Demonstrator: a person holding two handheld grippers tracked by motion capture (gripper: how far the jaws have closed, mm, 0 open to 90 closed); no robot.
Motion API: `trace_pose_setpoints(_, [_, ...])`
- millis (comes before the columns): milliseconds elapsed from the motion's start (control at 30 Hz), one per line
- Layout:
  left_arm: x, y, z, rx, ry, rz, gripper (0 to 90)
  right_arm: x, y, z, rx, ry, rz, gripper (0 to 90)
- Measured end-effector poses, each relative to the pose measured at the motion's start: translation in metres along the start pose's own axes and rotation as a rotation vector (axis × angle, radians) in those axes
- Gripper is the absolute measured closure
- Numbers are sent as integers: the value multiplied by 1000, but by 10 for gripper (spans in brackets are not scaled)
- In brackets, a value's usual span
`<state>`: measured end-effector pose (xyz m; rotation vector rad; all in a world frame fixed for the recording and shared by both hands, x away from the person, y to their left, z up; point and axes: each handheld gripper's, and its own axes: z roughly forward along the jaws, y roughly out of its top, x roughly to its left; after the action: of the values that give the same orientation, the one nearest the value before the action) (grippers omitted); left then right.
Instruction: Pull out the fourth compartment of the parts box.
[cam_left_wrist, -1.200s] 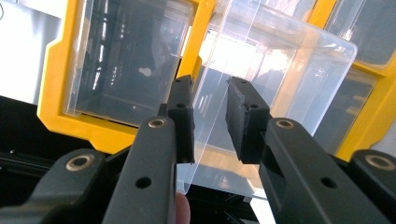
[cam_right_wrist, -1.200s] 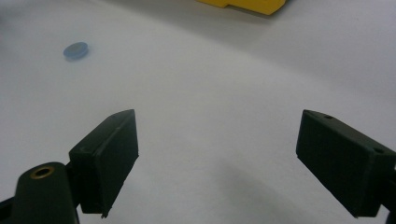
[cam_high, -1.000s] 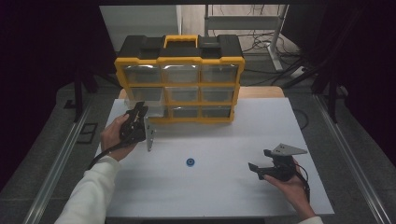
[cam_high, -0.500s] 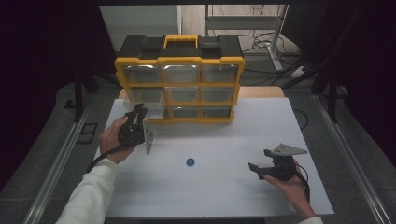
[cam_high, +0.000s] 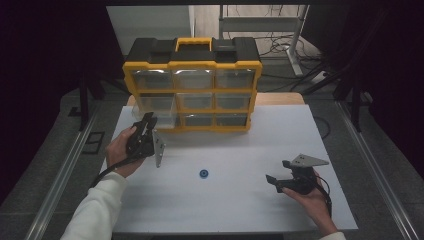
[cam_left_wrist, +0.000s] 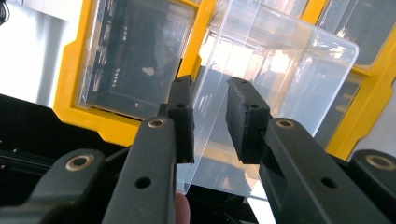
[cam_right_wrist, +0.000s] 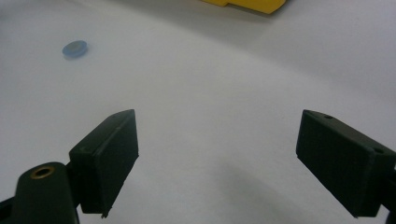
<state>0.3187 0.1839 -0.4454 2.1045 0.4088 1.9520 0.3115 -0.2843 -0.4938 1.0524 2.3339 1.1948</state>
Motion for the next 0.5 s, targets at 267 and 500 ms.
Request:
trace_pose_setpoints(267, [-1, 0, -4, -5, 4, 3, 727, 0, 0, 0, 2, -1, -1, 134])
trace_pose_setpoints(500, [-2, 0, -8, -10, 7, 0, 727, 0, 0, 0, 4, -3, 0, 134])
